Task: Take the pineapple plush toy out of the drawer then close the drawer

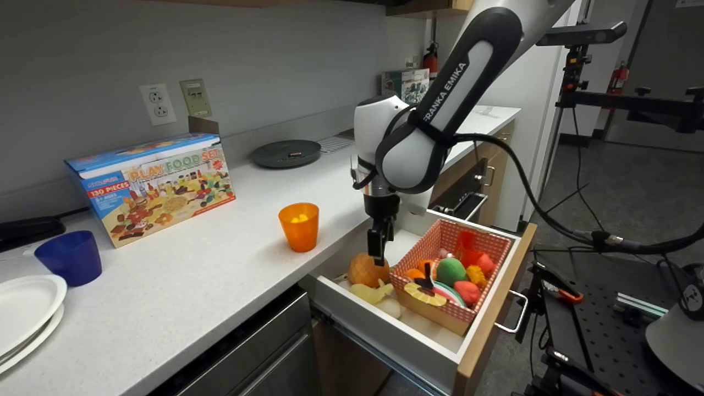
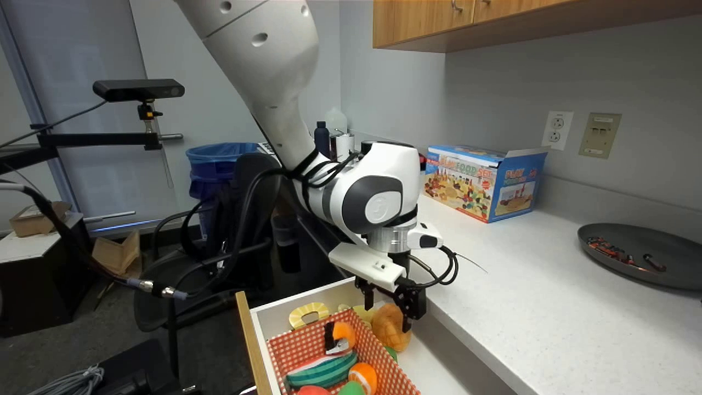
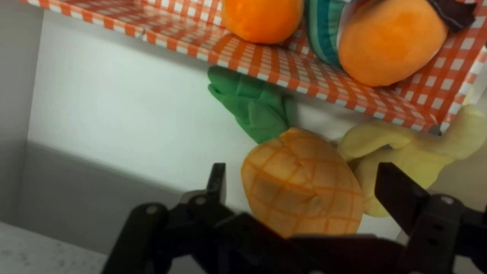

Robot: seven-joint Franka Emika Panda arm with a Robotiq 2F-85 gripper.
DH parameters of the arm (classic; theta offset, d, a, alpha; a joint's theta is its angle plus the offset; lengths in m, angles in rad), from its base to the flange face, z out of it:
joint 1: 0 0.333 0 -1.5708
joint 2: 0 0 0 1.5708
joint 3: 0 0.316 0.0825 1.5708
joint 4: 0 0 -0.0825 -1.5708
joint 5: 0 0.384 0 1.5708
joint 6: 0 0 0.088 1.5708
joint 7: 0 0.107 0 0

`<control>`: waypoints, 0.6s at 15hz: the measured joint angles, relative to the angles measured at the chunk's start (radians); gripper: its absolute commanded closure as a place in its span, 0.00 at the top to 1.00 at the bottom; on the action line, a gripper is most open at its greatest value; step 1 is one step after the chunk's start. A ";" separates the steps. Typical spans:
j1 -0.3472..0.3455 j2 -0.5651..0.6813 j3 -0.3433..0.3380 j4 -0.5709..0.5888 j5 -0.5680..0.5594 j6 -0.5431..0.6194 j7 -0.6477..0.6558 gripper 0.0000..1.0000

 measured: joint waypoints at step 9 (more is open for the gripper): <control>-0.003 0.112 0.037 0.047 0.000 0.124 0.000 0.42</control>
